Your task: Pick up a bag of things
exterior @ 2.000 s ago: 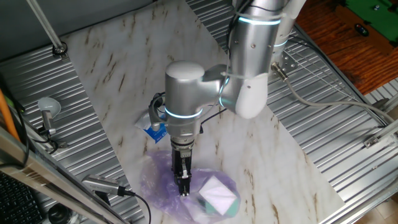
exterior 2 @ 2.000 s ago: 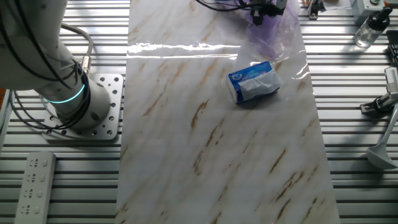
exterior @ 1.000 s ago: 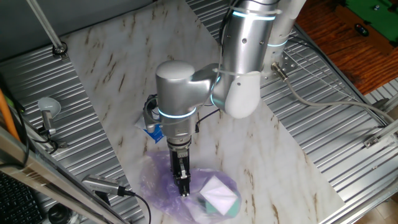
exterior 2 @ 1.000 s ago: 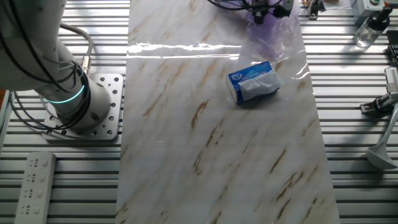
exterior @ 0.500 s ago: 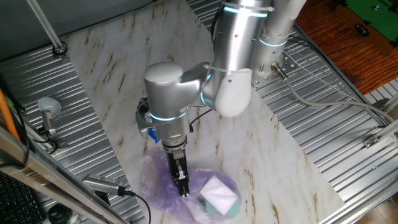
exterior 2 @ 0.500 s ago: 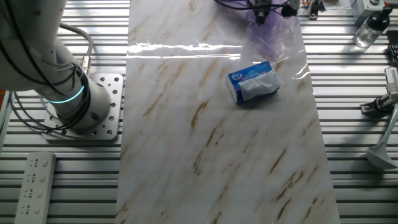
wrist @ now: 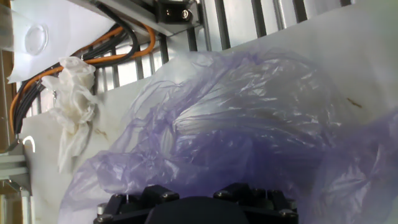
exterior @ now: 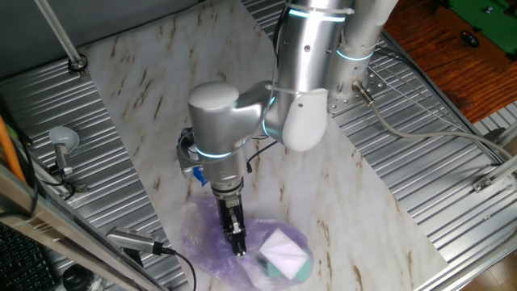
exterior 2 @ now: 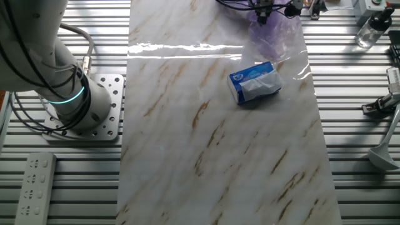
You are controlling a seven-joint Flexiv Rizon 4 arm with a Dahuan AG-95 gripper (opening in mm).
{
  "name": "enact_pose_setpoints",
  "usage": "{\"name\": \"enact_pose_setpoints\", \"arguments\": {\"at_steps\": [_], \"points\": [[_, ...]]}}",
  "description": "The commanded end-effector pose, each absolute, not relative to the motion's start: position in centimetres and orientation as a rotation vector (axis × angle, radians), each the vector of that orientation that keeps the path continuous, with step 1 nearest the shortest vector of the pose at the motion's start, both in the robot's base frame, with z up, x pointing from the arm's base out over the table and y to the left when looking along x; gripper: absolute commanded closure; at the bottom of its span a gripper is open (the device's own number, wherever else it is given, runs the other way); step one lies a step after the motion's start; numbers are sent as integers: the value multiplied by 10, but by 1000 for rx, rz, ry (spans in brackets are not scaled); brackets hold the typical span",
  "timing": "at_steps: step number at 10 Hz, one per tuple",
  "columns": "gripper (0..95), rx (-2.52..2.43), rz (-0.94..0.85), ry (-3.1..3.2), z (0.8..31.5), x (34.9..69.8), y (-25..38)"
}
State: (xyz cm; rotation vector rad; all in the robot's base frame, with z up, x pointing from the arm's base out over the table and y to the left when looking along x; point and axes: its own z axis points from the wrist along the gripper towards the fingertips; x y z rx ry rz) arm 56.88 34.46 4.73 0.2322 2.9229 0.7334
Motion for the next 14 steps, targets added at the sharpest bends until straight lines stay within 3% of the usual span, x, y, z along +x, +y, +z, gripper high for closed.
{"name": "enact_pose_setpoints", "arguments": {"at_steps": [1, 5, 6, 7, 9, 10, 11, 14], "points": [[190, 246, 725, 2916, 40, 573, 350], [190, 259, 713, 2910, 33, 576, 355], [380, 262, 703, 2909, 29, 576, 355], [380, 270, 691, 2911, 28, 576, 356], [760, 292, 677, 2916, 27, 577, 357], [760, 298, 670, 2918, 27, 578, 357], [950, 307, 665, 2920, 27, 578, 358], [950, 309, 659, 2923, 27, 578, 358]]}}
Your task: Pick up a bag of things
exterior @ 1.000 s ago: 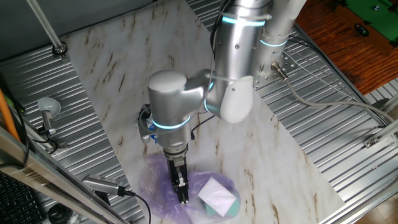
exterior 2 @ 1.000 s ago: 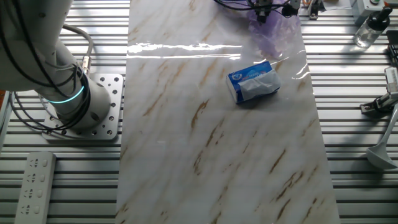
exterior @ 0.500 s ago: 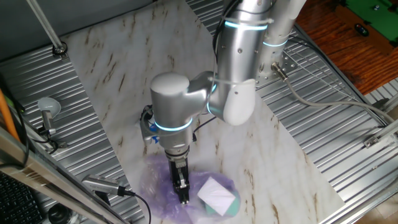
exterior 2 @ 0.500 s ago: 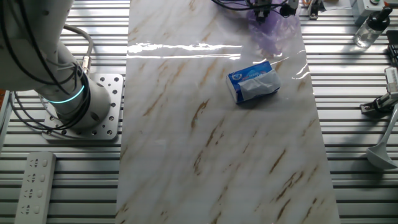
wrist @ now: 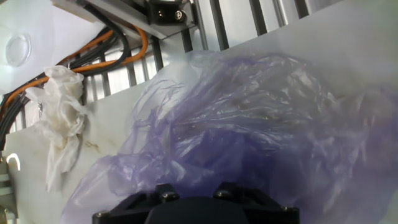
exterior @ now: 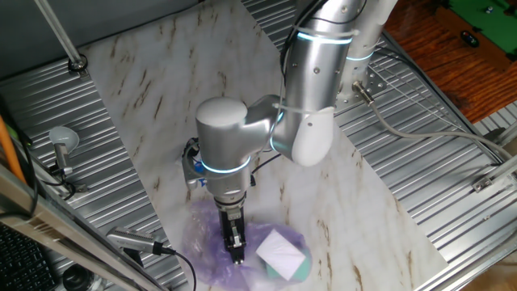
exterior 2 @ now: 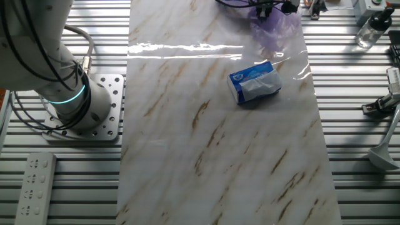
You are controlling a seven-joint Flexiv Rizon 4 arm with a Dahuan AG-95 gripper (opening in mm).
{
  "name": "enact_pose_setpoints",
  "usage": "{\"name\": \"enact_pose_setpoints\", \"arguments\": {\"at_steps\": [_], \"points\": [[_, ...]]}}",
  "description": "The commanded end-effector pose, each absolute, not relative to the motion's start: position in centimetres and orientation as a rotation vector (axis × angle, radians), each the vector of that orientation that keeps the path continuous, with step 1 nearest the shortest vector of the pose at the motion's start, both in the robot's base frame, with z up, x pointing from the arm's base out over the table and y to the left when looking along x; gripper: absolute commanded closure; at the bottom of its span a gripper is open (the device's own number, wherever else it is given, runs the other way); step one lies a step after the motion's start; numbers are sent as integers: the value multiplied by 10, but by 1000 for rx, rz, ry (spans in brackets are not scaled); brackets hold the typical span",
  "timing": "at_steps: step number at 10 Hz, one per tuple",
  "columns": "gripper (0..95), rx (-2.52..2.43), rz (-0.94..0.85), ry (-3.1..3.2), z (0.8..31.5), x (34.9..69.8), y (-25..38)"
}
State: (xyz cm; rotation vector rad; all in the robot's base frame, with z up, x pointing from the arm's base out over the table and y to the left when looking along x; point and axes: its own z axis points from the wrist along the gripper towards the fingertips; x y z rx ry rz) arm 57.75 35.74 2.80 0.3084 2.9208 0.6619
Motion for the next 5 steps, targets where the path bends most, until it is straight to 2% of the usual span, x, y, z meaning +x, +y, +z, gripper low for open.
{"name": "enact_pose_setpoints", "arguments": {"at_steps": [1, 5], "points": [[950, 307, 647, 2928, 27, 578, 358], [950, 257, 607, 2969, 32, 579, 357]]}}
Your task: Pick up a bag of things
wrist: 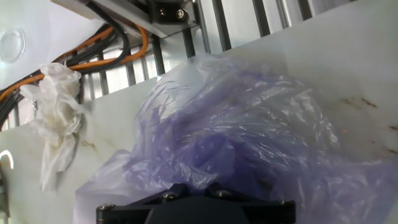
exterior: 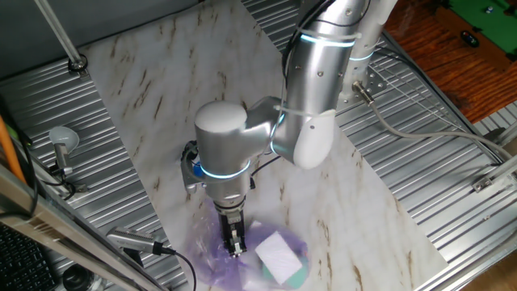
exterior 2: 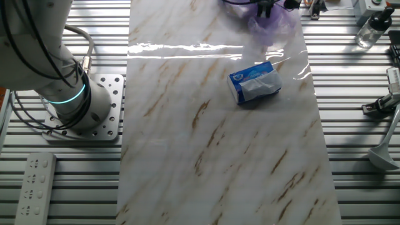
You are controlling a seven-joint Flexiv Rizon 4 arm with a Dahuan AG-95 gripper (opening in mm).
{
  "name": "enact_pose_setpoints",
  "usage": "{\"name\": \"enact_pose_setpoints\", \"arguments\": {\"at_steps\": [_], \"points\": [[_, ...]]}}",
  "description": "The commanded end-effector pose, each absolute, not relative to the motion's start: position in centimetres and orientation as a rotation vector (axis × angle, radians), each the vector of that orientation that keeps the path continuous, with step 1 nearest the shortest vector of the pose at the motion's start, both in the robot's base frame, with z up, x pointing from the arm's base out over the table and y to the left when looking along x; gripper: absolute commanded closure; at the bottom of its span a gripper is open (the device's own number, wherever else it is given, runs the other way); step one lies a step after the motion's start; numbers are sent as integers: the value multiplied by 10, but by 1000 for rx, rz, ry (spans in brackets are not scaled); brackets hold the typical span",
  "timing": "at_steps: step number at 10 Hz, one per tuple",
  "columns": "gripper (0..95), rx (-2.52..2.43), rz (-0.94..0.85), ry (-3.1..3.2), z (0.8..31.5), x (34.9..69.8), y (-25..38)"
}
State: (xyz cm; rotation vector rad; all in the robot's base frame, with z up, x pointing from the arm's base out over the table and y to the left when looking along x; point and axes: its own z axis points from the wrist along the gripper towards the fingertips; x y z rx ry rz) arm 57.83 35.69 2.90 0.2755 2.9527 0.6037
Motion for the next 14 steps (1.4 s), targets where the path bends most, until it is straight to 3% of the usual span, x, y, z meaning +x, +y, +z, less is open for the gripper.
{"name": "enact_pose_setpoints", "arguments": {"at_steps": [1, 6, 14], "points": [[950, 219, 612, 2999, 39, 580, 357], [950, 22, 684, 3055, 81, 576, 329], [950, -127, 832, 3088, 154, 538, 290]]}}
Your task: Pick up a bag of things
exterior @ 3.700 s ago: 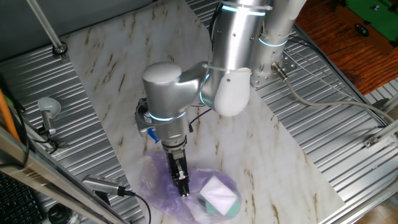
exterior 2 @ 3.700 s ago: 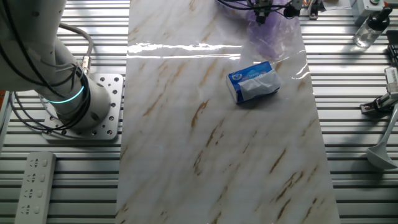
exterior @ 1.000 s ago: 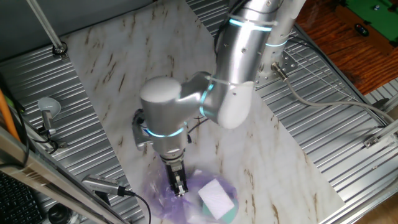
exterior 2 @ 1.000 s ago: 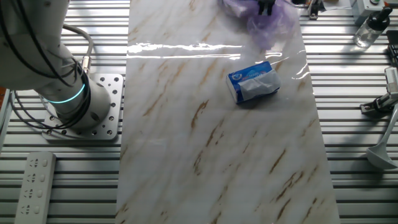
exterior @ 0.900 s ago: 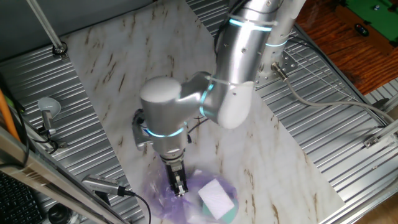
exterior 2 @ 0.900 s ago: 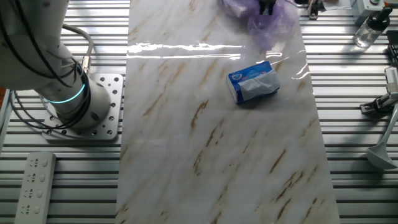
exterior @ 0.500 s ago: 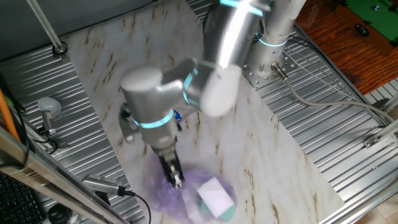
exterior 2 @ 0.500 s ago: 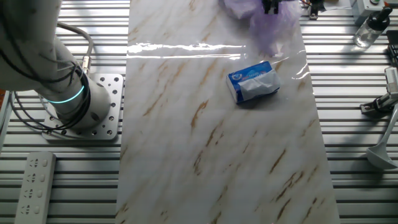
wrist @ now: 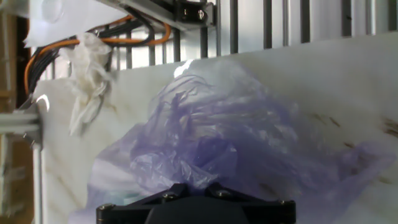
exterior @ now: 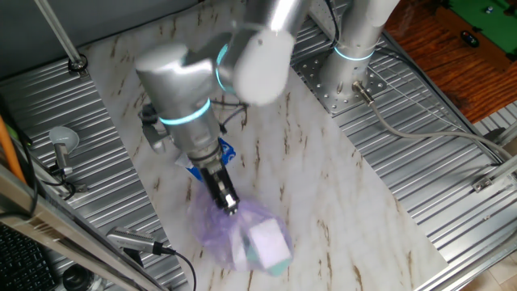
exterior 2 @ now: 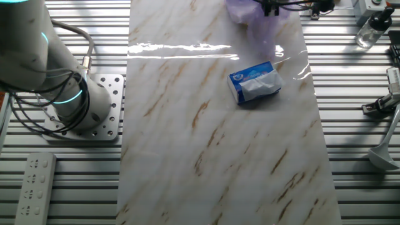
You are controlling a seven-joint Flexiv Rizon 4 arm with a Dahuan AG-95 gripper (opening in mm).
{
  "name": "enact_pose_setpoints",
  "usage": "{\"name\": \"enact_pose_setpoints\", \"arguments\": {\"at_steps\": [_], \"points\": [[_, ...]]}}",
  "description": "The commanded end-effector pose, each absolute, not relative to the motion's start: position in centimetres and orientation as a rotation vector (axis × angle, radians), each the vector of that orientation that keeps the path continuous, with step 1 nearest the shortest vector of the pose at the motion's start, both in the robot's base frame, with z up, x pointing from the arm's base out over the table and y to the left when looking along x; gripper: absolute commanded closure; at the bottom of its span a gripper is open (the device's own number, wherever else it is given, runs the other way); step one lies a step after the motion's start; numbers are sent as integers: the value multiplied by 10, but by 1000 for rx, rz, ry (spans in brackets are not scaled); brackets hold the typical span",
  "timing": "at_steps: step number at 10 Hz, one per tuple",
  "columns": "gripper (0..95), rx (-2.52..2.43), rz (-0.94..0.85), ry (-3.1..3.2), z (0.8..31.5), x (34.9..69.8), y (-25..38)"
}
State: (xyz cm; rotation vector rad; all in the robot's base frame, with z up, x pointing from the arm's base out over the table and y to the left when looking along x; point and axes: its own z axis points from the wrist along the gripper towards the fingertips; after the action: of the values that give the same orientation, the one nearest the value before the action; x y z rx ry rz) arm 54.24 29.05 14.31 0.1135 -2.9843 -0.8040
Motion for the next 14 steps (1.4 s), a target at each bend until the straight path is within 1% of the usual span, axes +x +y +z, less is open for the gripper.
{"name": "enact_pose_setpoints", "arguments": {"at_steps": [1, 2, 4, 5, 9, 11, 14], "points": [[950, 131, -799, -2970, 161, 534, 291], [950, 143, -801, -2963, 173, 527, 291], [950, 166, -794, -2941, 187, 519, 289], [950, 201, -788, -2927, 201, 512, 282], [950, 259, -724, -2899, 236, 492, 266], [950, 271, -705, -2873, 259, 481, 256], [950, 294, -693, -2852, 281, 464, 242]]}}
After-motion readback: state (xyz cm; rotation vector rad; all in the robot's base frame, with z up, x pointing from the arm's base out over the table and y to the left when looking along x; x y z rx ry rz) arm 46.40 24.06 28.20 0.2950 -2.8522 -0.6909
